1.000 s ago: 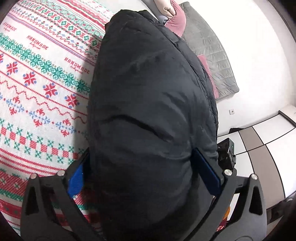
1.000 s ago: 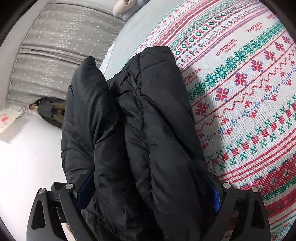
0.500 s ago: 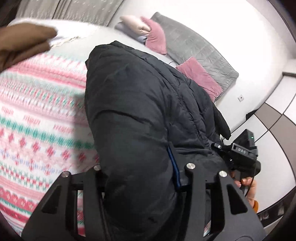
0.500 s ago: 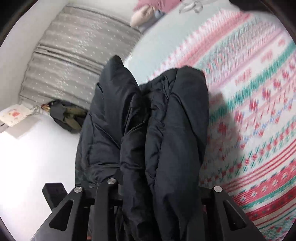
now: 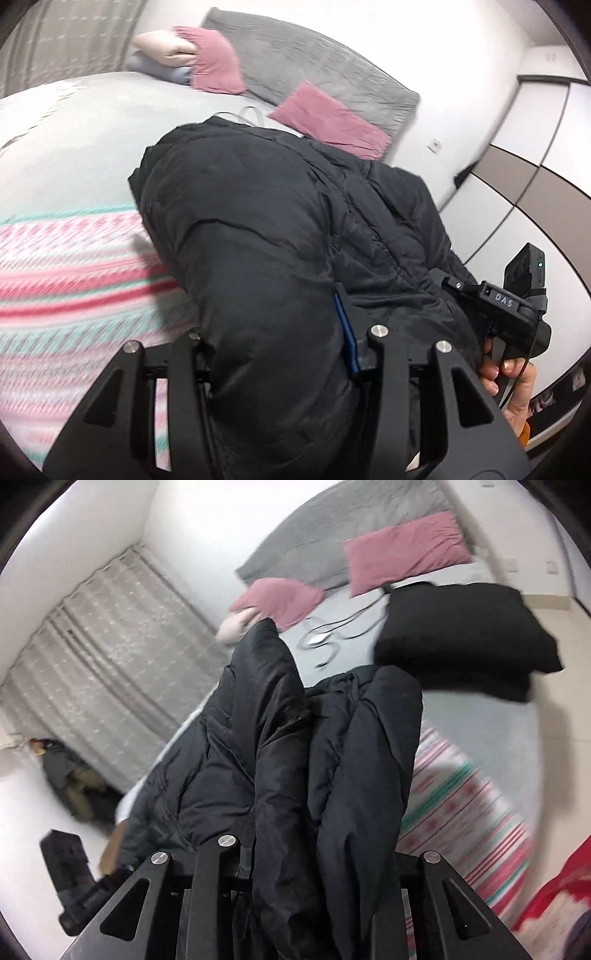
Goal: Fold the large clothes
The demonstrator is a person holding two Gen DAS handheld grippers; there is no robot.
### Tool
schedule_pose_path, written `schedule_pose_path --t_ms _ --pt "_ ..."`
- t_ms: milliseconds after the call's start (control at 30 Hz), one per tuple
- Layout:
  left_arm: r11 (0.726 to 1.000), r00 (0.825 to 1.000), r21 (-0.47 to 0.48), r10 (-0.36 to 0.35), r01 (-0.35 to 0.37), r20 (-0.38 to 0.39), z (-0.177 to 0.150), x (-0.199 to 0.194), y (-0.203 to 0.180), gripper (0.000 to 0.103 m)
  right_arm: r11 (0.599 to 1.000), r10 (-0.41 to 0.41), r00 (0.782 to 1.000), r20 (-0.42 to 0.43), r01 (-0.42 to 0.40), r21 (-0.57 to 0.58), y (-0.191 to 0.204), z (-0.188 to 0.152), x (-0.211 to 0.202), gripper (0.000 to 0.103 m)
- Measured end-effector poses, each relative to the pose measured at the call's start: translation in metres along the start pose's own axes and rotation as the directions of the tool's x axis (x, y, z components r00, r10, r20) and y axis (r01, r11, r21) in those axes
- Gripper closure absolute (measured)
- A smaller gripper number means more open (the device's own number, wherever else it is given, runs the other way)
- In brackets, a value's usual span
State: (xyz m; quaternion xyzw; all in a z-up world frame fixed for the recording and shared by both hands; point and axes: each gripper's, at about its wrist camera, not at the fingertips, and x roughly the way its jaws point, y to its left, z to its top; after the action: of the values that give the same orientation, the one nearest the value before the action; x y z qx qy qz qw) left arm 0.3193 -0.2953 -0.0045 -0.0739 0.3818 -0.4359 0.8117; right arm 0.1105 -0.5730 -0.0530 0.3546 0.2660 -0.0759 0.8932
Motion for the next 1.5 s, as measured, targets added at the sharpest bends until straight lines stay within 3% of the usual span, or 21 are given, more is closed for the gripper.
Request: schedule_pose_path --t_ms 67,100,167,233,300,400,533,633,733,833,900,1033,1100,1200,1500 --pt "0.999 1.000 0.043 0.006 -0.006 -0.011 0.006 0.039 -0.001 0.049 0.999 -0.037 0.999 0.031 0.037 0.012 -0.019 0.010 0.008 0.074" --pt "0.998 0.999 0.054 0.029 -0.027 -0.032 0.007 0.058 0.002 0.040 0.996 -0.087 0.994 0.059 0.086 0.021 -0.033 0.014 0.016 0.071" --pt "0.993 0.989 0.058 0.105 -0.099 -0.103 0.003 0.100 0.013 0.030 0.979 -0.201 0.977 0.070 0.198 0.048 -0.045 0.008 0.034 0.054" --pt "0.994 0.991 0.034 0.108 -0.106 -0.080 -0.002 0.108 0.021 0.017 0.954 -0.290 0.957 0.030 0.287 0.087 -0.064 -0.006 0.056 0.036" --pt "0.993 0.992 0.029 0.116 -0.115 -0.048 -0.004 0.100 0.023 0.017 0.952 -0.293 0.956 0.020 0.290 0.095 -0.066 -0.014 0.060 0.033" --pt "0.980 0.981 0.070 0.191 -0.188 -0.038 -0.009 0.081 0.016 0.017 0.946 -0.321 0.947 0.025 0.319 0.063 -0.051 -0.007 0.053 0.031" --pt "0.958 0.960 0.110 0.273 -0.266 -0.057 -0.016 0.056 -0.003 0.013 0.909 -0.412 0.910 0.052 0.415 -0.052 -0.002 0.005 0.037 0.031" --pt "0.945 0.947 0.122 0.313 -0.304 -0.067 -0.026 0.036 -0.017 0.004 0.866 -0.471 0.879 0.077 0.477 -0.150 0.024 -0.009 0.019 0.026" --pt "0.923 0.924 0.135 0.373 -0.360 -0.086 -0.036 0.021 -0.026 0.004 0.831 -0.506 0.859 0.079 0.510 -0.220 0.048 -0.020 0.000 0.022" --pt "0.901 0.896 0.121 0.429 -0.416 -0.114 -0.048 0.005 -0.038 0.004 0.811 -0.523 0.849 0.067 0.521 -0.267 0.070 -0.034 -0.013 0.020" --pt "0.902 0.891 0.098 0.431 -0.421 -0.144 -0.059 -0.005 -0.043 0.004 0.810 -0.516 0.855 0.051 0.506 -0.295 0.075 -0.052 -0.016 0.014" --pt "0.882 0.858 0.087 0.472 -0.464 -0.202 -0.077 -0.014 -0.051 0.004 0.800 -0.533 0.845 -0.043 0.486 -0.353 0.082 -0.077 -0.002 0.013" --pt "0.861 0.838 0.103 0.509 -0.499 -0.196 -0.084 -0.017 -0.056 0.004 0.801 -0.529 0.846 -0.069 0.470 -0.372 0.079 -0.086 0.002 0.013" --pt "0.839 0.821 0.108 0.543 -0.533 -0.174 -0.090 -0.016 -0.058 0.004 0.788 -0.546 0.830 -0.112 0.463 -0.406 0.084 -0.100 0.009 0.013" --pt "0.841 0.812 0.110 0.541 -0.530 -0.220 -0.099 0.005 -0.053 0.004 0.786 -0.539 0.833 -0.123 0.446 -0.428 0.083 -0.105 0.006 0.013"
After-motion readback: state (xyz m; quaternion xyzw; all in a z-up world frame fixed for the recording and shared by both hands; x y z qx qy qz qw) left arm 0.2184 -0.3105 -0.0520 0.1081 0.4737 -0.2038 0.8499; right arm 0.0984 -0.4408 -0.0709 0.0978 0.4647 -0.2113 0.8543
